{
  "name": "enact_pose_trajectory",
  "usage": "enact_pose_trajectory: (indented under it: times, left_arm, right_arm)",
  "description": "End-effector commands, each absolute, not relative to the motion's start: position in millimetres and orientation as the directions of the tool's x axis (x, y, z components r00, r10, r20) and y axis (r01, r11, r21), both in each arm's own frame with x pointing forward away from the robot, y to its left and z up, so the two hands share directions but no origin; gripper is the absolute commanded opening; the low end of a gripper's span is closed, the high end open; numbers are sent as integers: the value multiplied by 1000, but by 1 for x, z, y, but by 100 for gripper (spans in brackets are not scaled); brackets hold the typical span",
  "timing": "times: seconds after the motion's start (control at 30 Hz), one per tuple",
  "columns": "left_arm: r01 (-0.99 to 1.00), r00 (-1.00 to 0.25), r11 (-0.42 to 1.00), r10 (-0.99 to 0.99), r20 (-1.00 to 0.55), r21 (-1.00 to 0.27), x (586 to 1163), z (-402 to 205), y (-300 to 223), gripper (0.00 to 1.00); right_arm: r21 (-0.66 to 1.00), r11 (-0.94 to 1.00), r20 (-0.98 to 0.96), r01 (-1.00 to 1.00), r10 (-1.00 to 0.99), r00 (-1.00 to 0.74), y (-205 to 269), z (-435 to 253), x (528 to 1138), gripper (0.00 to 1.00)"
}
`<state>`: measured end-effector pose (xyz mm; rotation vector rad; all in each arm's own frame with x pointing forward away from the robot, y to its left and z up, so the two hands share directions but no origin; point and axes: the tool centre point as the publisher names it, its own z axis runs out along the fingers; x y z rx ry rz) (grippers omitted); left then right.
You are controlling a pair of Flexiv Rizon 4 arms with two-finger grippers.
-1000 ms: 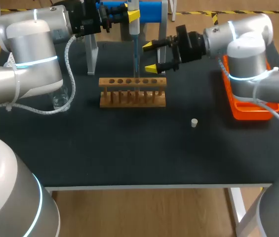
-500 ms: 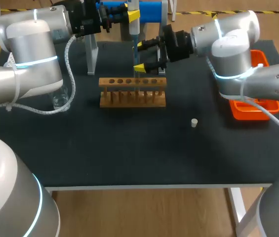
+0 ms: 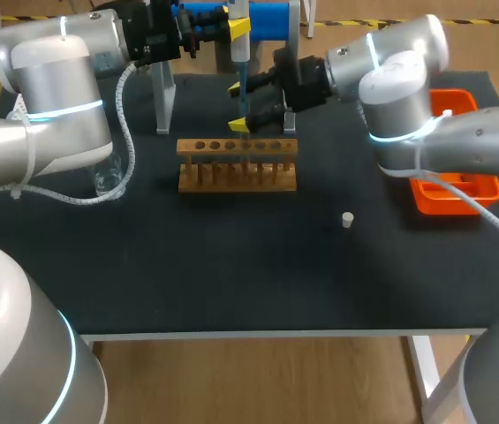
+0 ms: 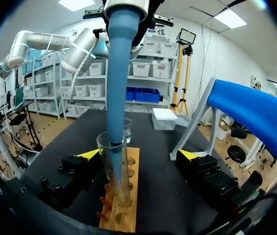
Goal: Invert the test tube, pick up the pipette, mount the tip to pipette, aspirate from beaker and dispense into the tube, eject the tip, return the pipette, and cap with the stopper.
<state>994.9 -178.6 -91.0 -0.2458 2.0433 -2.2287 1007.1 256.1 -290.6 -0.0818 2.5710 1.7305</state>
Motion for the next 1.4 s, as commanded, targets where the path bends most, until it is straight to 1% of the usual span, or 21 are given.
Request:
enact_pose_trajectory:
  times: [0.03,0.33,1.4]
  left_arm:
    - [-31,-981,-89,-189,47,-996,995,-90,-179,0]
    - [-31,-981,-89,-189,47,-996,995,-90,-179,0]
    - [-31,-981,-89,-189,47,-996,995,-90,-179,0]
  right_arm:
    - [912,403,-85,-80,-6,-996,259,-292,1005,100]
    - [885,453,-122,-104,11,-992,259,-301,999,100]
    - [869,491,-87,-56,39,-995,265,-312,996,100]
